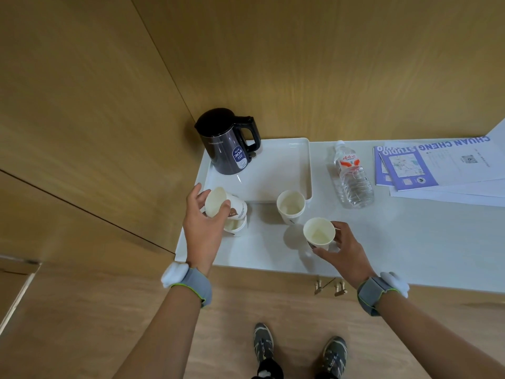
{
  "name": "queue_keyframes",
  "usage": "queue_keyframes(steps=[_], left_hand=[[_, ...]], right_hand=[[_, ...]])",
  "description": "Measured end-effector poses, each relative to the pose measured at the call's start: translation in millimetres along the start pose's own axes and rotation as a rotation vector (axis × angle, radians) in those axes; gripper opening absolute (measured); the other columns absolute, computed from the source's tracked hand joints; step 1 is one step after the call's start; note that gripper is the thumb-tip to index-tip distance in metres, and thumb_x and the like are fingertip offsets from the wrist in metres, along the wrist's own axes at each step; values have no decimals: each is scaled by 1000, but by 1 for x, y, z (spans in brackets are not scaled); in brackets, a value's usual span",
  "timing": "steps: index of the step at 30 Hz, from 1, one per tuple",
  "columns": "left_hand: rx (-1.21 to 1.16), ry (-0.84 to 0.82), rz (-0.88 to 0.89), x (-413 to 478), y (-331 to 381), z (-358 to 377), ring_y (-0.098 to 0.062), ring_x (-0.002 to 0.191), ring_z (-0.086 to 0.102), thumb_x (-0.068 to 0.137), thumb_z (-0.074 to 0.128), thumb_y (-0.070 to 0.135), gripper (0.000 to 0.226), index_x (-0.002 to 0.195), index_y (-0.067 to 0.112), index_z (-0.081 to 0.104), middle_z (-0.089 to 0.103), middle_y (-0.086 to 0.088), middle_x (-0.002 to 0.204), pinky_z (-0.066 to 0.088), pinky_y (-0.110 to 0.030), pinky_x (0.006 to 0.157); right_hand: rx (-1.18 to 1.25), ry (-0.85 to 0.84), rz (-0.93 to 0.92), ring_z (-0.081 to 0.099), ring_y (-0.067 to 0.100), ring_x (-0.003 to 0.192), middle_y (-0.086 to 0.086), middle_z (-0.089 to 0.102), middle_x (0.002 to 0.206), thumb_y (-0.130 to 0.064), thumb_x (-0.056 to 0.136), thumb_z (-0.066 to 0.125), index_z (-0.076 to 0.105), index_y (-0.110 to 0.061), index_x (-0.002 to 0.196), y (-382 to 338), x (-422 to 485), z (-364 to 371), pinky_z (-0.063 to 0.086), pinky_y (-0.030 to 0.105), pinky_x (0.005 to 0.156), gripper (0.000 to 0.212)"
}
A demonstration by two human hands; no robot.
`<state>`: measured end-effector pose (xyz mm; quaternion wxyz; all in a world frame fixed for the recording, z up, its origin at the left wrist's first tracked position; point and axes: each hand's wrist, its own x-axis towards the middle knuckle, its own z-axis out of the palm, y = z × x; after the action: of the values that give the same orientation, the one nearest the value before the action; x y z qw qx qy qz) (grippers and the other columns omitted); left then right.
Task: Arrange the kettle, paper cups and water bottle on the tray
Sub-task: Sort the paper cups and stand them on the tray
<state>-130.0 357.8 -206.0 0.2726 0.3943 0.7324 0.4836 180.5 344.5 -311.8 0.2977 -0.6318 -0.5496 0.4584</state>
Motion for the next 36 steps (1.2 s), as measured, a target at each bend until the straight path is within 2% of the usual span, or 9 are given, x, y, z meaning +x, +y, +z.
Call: queue_keyframes(steps=[5,10,14,19,24,27,30,33,36], left_hand=[[57,-22,7,4,-8,-1,-2,127,57,87,80,32,73,150,33,45,64,16,136,49,-31,107],[117,-83,3,4,-16,1,-6,133,52,87,80,30,75,152,35,44,60,16,141,44,-31,110],[181,-140,2,6,-25,6,-9,138,47,85,81,30,80,153,37,41,56,17,145,40,-34,115],[301,-185,60,5,-35,14,-13,141,43,86,81,30,83,157,32,38,55,13,150,37,-33,115],[315,-246,46,3,-41,20,-11,144,41,88,80,32,83,158,33,37,53,14,152,33,-25,110],[241,-230,-15,2,-38,21,-10,144,45,94,73,39,72,158,30,40,53,14,154,33,-24,113],[144,-183,-89,1,-36,19,-10,144,47,103,59,39,56,156,30,45,55,13,154,32,-26,117],[44,-160,-156,-1,-34,13,-7,144,47,105,54,42,52,155,33,46,54,16,153,33,-30,121],[-32,-135,-170,-8,-26,8,2,136,45,107,50,44,49,155,33,47,52,24,148,31,-21,113]], right_hand=[[-15,9,4,64,17,119,-4,68,124,-20,74,94,48,-26,128,2,0,2,51,30,93,71],[-18,6,9,63,19,118,-6,65,124,-18,74,93,48,-24,130,1,0,0,54,38,99,72],[-37,5,-7,64,21,116,-7,64,125,-18,72,94,48,-26,132,0,-2,0,55,41,97,75],[-26,-17,8,63,19,120,-3,65,129,-16,73,93,46,-28,142,-3,-4,-1,49,31,98,85],[-9,-48,36,60,20,126,-2,63,135,-18,71,95,41,-29,150,-1,-7,-3,48,35,106,96],[18,-54,44,59,17,130,-4,63,136,-25,70,95,40,-33,150,1,-9,-5,47,38,112,97],[90,-58,65,57,15,133,-4,63,137,-29,75,93,41,-34,150,2,-10,-5,46,38,114,91],[177,-49,96,57,13,132,-4,62,139,-34,86,83,42,-33,150,-8,-14,-4,46,39,113,77],[253,-24,122,55,12,129,-4,60,140,-44,99,62,44,-32,151,-18,-18,-5,42,37,110,56]])
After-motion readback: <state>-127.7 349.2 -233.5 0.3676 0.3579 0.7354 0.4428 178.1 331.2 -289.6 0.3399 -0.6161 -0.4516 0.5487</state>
